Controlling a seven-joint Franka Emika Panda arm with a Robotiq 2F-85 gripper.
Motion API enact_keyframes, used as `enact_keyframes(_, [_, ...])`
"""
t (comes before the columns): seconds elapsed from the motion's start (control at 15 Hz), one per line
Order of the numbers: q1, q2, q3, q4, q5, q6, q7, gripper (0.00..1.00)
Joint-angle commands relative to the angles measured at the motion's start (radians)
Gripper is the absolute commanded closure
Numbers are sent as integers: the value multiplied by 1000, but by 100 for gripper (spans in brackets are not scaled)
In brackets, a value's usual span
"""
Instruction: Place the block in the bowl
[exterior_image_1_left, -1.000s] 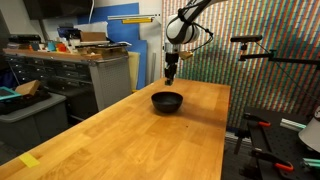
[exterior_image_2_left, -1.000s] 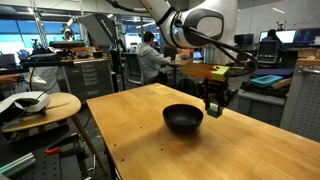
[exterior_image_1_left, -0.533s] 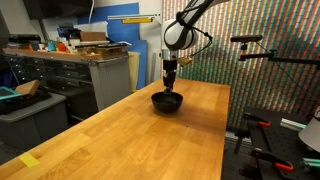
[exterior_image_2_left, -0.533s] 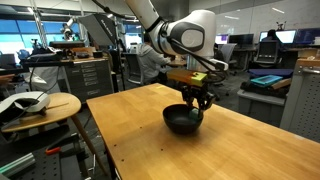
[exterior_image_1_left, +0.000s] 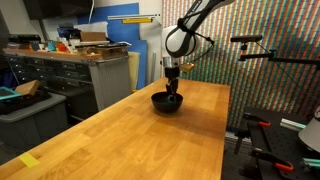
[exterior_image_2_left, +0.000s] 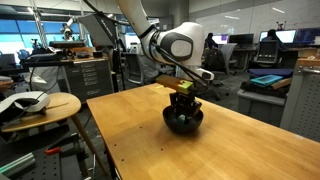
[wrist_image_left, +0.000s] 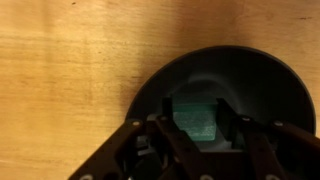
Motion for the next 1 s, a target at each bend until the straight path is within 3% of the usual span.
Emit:
enact_keyframes(0.0, [-5, 16, 16, -27, -2, 58, -1, 79])
enact_keyframes(0.2, [-14, 46, 34, -32, 12, 132, -12, 79])
enact_keyframes(0.27, [-17, 52, 40, -35, 13, 160, -15, 73])
enact_keyframes(0.33, [-20, 55, 45, -38, 16, 183, -16, 29])
enact_keyframes(0.47, [-23, 37, 50, -56, 16, 215, -16, 22])
enact_keyframes(0.6, [-25, 17, 51, -80, 10, 243, -16, 6])
enact_keyframes(0.67, [-27, -1, 49, -94, 7, 246, -16, 1])
enact_keyframes(0.93, [-38, -94, 55, -142, 18, 213, -17, 0])
